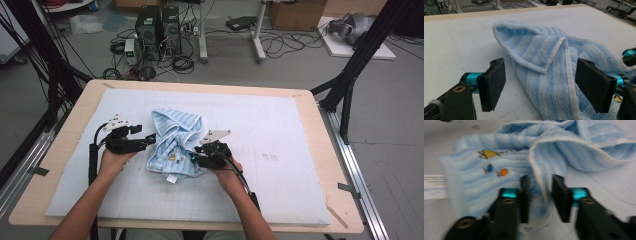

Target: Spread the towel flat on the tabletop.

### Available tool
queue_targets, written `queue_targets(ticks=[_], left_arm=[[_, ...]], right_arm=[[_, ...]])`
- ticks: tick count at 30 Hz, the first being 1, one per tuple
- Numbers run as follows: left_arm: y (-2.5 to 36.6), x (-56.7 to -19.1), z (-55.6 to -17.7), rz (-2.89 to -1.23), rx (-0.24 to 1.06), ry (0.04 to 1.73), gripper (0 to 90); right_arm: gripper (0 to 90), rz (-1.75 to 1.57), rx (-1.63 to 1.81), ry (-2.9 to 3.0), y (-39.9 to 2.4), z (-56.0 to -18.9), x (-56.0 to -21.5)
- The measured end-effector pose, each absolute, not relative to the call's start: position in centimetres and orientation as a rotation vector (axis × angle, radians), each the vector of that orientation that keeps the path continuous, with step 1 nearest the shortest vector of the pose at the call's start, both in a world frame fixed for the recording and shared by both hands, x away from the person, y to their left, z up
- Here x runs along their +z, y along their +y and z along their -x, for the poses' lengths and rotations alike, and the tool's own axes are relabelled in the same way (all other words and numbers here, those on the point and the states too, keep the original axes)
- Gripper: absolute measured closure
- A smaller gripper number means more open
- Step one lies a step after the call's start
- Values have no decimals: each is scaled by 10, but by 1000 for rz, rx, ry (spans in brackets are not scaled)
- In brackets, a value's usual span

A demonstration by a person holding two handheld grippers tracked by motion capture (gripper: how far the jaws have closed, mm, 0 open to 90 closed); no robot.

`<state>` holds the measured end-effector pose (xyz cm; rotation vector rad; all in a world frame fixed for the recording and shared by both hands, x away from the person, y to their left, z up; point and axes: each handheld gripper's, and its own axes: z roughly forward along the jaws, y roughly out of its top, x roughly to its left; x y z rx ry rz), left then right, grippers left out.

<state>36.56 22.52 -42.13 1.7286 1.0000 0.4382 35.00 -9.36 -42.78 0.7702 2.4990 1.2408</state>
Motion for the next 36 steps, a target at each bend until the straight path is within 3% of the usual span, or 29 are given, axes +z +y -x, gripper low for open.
queue_targets(ticks=[1, 4, 11, 20, 23, 24, 28, 32, 34, 36], left_arm=[[225, -422, -365, -1727, 436, 1000, 270], [223, -426, -365, -1747, 415, 987, 300], [209, -428, -363, -1799, 360, 936, 370], [190, -433, -360, -1861, 301, 898, 382], [184, -434, -358, -1870, 271, 886, 382], [182, -434, -358, -1869, 254, 882, 380], [164, -436, -354, -1905, 237, 839, 373], [143, -443, -357, -2017, 303, 850, 370], [136, -446, -360, -2079, 341, 857, 421], [133, -447, -361, -2103, 407, 845, 607]], right_arm=[[826, -781, 1220, 2481, -95, -352, -428], [851, -866, 1189, 2406, -108, -362, -426], [851, -1002, 1058, 2300, -136, -385, -418], [851, -1160, 761, 2132, -170, -401, -418], [739, -1192, 793, 2134, -178, -401, -419], [655, -1191, 840, 2127, -180, -398, -417], [584, -1164, 913, 2114, -185, -388, -413], [535, -1148, 995, 2126, -190, -372, -408], [522, -1114, 1014, 2149, -190, -361, -407], [519, -1068, 1017, 2202, -187, -351, -411]])
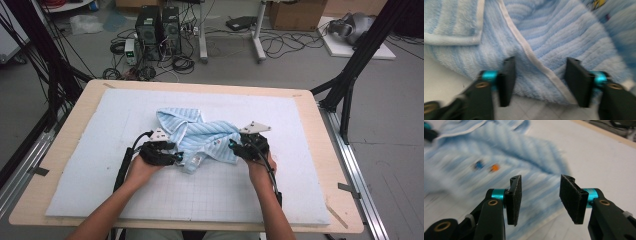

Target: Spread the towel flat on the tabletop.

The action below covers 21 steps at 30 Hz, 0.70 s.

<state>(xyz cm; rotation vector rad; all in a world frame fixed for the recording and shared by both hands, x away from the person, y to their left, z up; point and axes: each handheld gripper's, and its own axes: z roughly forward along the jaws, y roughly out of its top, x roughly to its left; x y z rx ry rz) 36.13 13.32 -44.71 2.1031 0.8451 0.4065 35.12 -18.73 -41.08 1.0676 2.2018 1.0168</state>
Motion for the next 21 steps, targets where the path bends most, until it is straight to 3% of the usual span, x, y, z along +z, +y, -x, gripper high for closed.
queue_targets(ticks=[2, 3, 8, 10, 11, 14, 21], left_arm=[[135, -445, -364, -2102, 451, 861, 816], [136, -444, -366, -2097, 453, 871, 829], [152, -442, -378, -2037, 470, 958, 849], [161, -440, -385, -2009, 481, 1015, 853], [165, -439, -388, -1988, 489, 1048, 853], [171, -434, -397, -1941, 513, 1099, 855], [174, -430, -416, -1896, 535, 1151, 856]], right_arm=[[514, -1035, 1033, 2259, -185, -344, -417], [514, -1021, 1035, 2282, -183, -342, -420], [557, -1008, 1080, 2394, -175, -340, -433], [658, -965, 1047, 2465, -168, -340, -440], [658, -965, 1047, 2465, -168, -340, -440], [814, -946, 1041, 2501, -168, -339, -442], [838, -877, 1034, 2590, -177, -327, -438]])
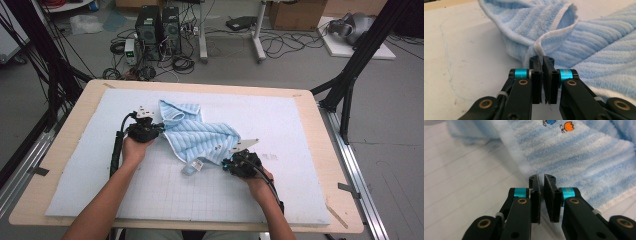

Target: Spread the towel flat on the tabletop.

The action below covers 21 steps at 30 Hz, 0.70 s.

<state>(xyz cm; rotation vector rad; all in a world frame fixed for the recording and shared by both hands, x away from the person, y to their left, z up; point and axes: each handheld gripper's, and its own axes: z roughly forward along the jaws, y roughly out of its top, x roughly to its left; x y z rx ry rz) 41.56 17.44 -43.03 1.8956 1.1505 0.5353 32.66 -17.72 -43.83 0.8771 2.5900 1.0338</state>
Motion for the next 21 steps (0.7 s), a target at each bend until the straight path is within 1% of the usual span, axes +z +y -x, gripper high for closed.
queue_targets(ticks=[3, 8, 13, 14, 15, 16, 17, 19, 21], left_arm=[[176, -436, -419, -1895, 515, 1167, 856], [183, -438, -423, -1855, 521, 1190, 856], [189, -442, -425, -1835, 475, 1228, 844], [188, -442, -424, -1828, 466, 1229, 796], [187, -441, -422, -1822, 460, 1233, 684], [187, -441, -420, -1812, 449, 1231, 580], [187, -439, -417, -1809, 452, 1224, 527], [187, -437, -409, -1800, 461, 1209, 454], [189, -434, -401, -1810, 450, 1191, 414]], right_arm=[[838, -844, 1037, 2614, -183, -317, -438], [838, -797, 1026, 2648, -193, -302, -437], [834, -760, 1029, 2706, -204, -285, -435], [811, -749, 1034, 2716, -206, -283, -435], [779, -743, 1041, 2716, -207, -282, -434], [729, -742, 1055, 2709, -207, -282, -433], [674, -745, 1072, 2689, -207, -282, -432], [618, -778, 1135, 2642, -207, -285, -428], [586, -810, 1209, 2572, -206, -290, -424]])
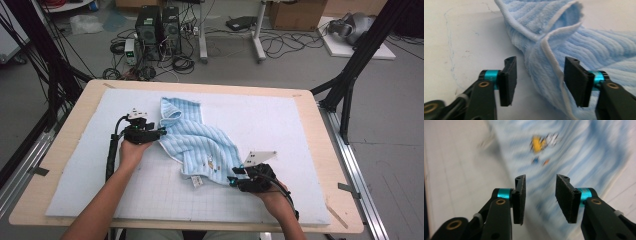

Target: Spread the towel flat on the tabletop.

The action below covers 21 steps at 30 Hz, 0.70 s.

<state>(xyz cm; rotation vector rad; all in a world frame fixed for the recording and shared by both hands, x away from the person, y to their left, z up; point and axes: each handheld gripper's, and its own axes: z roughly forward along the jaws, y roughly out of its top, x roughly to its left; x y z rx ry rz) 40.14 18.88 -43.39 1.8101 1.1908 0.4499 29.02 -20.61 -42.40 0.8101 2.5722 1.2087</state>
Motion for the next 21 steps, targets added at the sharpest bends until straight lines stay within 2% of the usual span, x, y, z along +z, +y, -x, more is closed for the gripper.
queue_targets(ticks=[2, 4, 10, 15, 21], left_arm=[[190, -430, -394, -1826, 442, 1164, 382], [191, -425, -385, -1834, 477, 1126, 413], [195, -427, -367, -1832, 450, 1057, 409], [190, -434, -363, -1860, 416, 1030, 409], [191, -435, -360, -1879, 402, 1019, 410]], right_arm=[[563, -840, 1241, 2503, -205, -297, -420], [561, -874, 1221, 2445, -202, -307, -419], [489, -943, 1224, 2327, -191, -345, -420], [586, -961, 1145, 2321, -174, -378, -417], [580, -885, 1082, 2447, -138, -405, -426]])
